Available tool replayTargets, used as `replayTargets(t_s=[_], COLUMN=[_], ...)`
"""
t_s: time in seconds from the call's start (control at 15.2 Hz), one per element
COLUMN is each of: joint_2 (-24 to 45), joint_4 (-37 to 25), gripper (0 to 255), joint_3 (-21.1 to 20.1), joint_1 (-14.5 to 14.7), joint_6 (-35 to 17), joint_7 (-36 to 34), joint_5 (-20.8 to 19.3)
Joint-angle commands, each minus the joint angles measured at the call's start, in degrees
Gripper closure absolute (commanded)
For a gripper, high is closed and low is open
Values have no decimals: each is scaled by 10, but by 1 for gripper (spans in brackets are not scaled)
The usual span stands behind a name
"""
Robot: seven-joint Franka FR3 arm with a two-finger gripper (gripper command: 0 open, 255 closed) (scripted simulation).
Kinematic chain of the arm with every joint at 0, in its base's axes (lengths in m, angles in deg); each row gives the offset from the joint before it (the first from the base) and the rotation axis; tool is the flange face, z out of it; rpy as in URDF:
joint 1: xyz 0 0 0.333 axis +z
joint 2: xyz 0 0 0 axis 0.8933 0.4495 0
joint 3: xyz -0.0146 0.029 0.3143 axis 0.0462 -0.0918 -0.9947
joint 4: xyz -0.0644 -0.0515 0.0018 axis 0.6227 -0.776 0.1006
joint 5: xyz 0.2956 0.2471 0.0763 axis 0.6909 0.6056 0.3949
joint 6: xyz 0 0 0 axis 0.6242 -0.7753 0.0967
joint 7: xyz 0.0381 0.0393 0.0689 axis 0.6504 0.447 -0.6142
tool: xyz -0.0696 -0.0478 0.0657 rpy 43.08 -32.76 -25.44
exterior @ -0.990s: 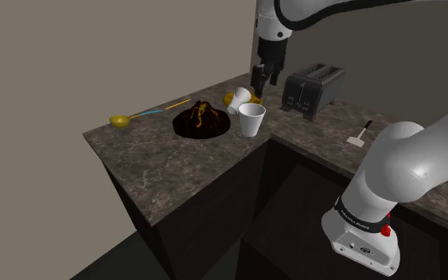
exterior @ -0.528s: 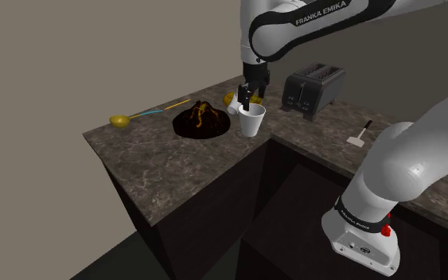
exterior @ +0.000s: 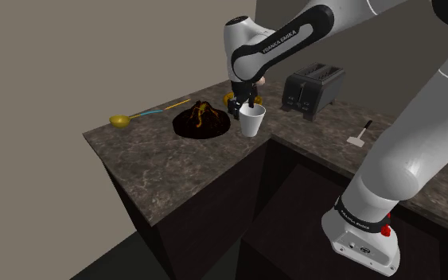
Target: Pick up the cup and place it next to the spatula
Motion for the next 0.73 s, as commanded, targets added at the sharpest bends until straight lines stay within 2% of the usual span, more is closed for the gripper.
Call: replayTargets(t_s=[0.0,0.4,0.66], joint_2=[16,40,40], joint_4=[2,21,21], gripper=[0,0,0], joint_3=[2,7,7], joint_1=[-3,-8,-8], joint_6=[-18,-61,-61], joint_7=[-4,-11,-11], joint_5=[-6,-18,-18])
